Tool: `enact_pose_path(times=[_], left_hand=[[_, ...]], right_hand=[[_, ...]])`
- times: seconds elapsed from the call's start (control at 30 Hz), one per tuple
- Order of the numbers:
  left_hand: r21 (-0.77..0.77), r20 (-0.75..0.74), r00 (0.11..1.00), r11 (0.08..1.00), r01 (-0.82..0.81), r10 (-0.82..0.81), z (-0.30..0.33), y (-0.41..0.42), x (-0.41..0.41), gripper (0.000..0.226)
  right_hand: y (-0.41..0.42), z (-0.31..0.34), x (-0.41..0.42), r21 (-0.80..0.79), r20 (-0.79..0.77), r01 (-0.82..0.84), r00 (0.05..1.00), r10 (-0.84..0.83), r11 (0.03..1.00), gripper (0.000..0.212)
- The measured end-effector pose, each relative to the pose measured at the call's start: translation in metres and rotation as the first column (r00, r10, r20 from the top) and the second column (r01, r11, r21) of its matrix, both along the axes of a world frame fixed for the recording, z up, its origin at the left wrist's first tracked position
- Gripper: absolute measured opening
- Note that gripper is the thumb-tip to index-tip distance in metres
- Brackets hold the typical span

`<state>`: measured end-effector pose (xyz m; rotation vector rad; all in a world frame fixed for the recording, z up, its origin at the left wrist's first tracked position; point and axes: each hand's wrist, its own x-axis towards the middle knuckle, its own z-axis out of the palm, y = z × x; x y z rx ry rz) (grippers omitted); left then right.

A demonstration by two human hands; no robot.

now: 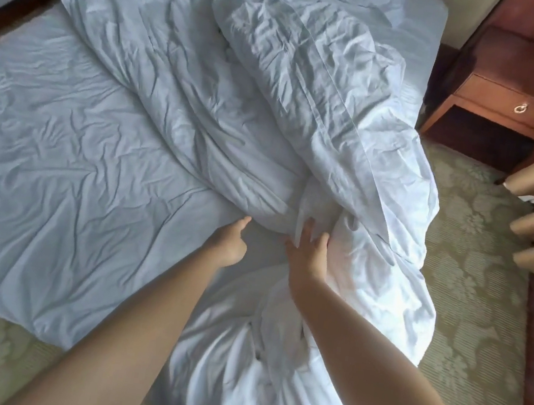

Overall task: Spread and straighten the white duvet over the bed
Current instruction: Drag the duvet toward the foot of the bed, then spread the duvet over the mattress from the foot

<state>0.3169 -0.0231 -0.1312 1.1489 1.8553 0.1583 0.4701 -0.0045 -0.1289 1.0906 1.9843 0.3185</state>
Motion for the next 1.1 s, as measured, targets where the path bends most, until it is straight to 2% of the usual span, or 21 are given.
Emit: enact_pose_path(times=[0.07, 0.13, 0.2, 0.23, 0.3, 0.37, 0.43, 0.47, 0.53, 0.6, 0.67, 0.73, 0.8, 0.83, 0.87, 0.93, 0.97, 1.03, 1.07, 1.1], left_hand=[[0.009, -0.045, 0.995, 0.996, 0.087, -0.087, -0.001, 0.005, 0.000, 0.069], [0.043, -0.143, 0.970, 0.978, 0.202, -0.195, -0.001, 0.016, -0.002, 0.072], [0.068, -0.162, 0.962, 0.970, 0.232, -0.219, -0.004, 0.033, 0.000, 0.072], [0.077, -0.131, 0.973, 0.976, 0.201, -0.190, -0.006, 0.042, 0.003, 0.071], [0.069, 0.000, 0.999, 0.997, 0.039, -0.039, -0.007, 0.054, 0.015, 0.067], [0.017, 0.093, 0.990, 0.995, -0.103, 0.101, -0.008, 0.059, 0.031, 0.057], [-0.042, 0.123, 0.982, 0.990, -0.138, 0.142, -0.013, 0.060, 0.048, 0.047], [-0.090, 0.131, 0.975, 0.982, -0.168, 0.179, -0.017, 0.062, 0.056, 0.052], [-0.153, 0.107, 0.944, 0.943, -0.295, 0.313, -0.034, 0.073, 0.065, 0.079], [-0.191, 0.135, 0.851, 0.856, -0.481, 0.508, -0.039, 0.087, 0.073, 0.097], [-0.250, 0.260, 0.680, 0.728, -0.639, 0.686, -0.034, 0.100, 0.085, 0.104], [-0.282, 0.323, 0.553, 0.636, -0.718, 0.768, -0.038, 0.111, 0.095, 0.111], [-0.212, 0.353, 0.484, 0.572, -0.792, 0.801, -0.047, 0.118, 0.101, 0.104], [-0.138, 0.338, 0.492, 0.560, -0.817, 0.802, -0.049, 0.121, 0.101, 0.091], [-0.042, 0.288, 0.554, 0.589, -0.807, 0.781, -0.047, 0.126, 0.101, 0.071], [0.159, 0.117, 0.754, 0.737, -0.657, 0.647, -0.045, 0.135, 0.098, 0.034], [0.228, 0.045, 0.824, 0.797, -0.559, 0.565, -0.043, 0.137, 0.096, 0.024], [0.326, -0.001, 0.892, 0.843, -0.427, 0.452, -0.035, 0.139, 0.091, 0.010], [0.367, -0.007, 0.912, 0.850, -0.378, 0.409, -0.031, 0.136, 0.087, 0.009], [0.409, -0.032, 0.924, 0.849, -0.335, 0.380, -0.025, 0.134, 0.081, 0.021]], right_hand=[[0.008, -0.006, 0.001, 0.042, 0.058, 0.013, 0.998, -0.015, 0.999, 0.065], [0.017, -0.006, 0.008, 0.060, 0.034, 0.063, 0.997, -0.065, 0.996, 0.051], [0.033, 0.000, 0.027, 0.083, -0.012, 0.154, 0.988, -0.153, 0.985, 0.043], [0.043, 0.005, 0.039, 0.109, -0.033, 0.210, 0.978, -0.207, 0.972, 0.043], [0.062, 0.015, 0.065, 0.166, -0.085, 0.334, 0.942, -0.324, 0.928, 0.043], [0.072, 0.020, 0.085, 0.199, -0.131, 0.430, 0.902, -0.411, 0.881, 0.041], [0.076, 0.017, 0.095, 0.198, -0.165, 0.475, 0.879, -0.448, 0.858, 0.038], [0.078, 0.013, 0.097, 0.189, -0.196, 0.487, 0.870, -0.453, 0.853, 0.037], [0.079, 0.004, 0.096, 0.156, -0.254, 0.513, 0.846, -0.468, 0.844, 0.037], [0.079, -0.006, 0.093, 0.126, -0.291, 0.530, 0.828, -0.480, 0.838, 0.038], [0.080, -0.013, 0.091, 0.117, -0.313, 0.546, 0.813, -0.491, 0.830, 0.039], [0.083, -0.020, 0.092, 0.101, -0.318, 0.555, 0.805, -0.502, 0.826, 0.042], [0.088, -0.027, 0.092, 0.043, -0.314, 0.564, 0.791, -0.525, 0.825, 0.045], [0.091, -0.030, 0.091, 0.025, -0.311, 0.566, 0.788, -0.532, 0.824, 0.046], [0.092, -0.032, 0.090, 0.020, -0.307, 0.570, 0.786, -0.537, 0.821, 0.047], [0.094, -0.034, 0.085, 0.050, -0.289, 0.573, 0.793, -0.537, 0.818, 0.048], [0.093, -0.033, 0.081, 0.063, -0.270, 0.577, 0.795, -0.542, 0.814, 0.050], [0.090, -0.031, 0.075, 0.073, -0.225, 0.566, 0.812, -0.539, 0.821, 0.050], [0.087, -0.028, 0.071, 0.076, -0.210, 0.539, 0.831, -0.515, 0.839, 0.045], [0.085, -0.023, 0.068, 0.078, -0.209, 0.502, 0.853, -0.478, 0.861, 0.039]])
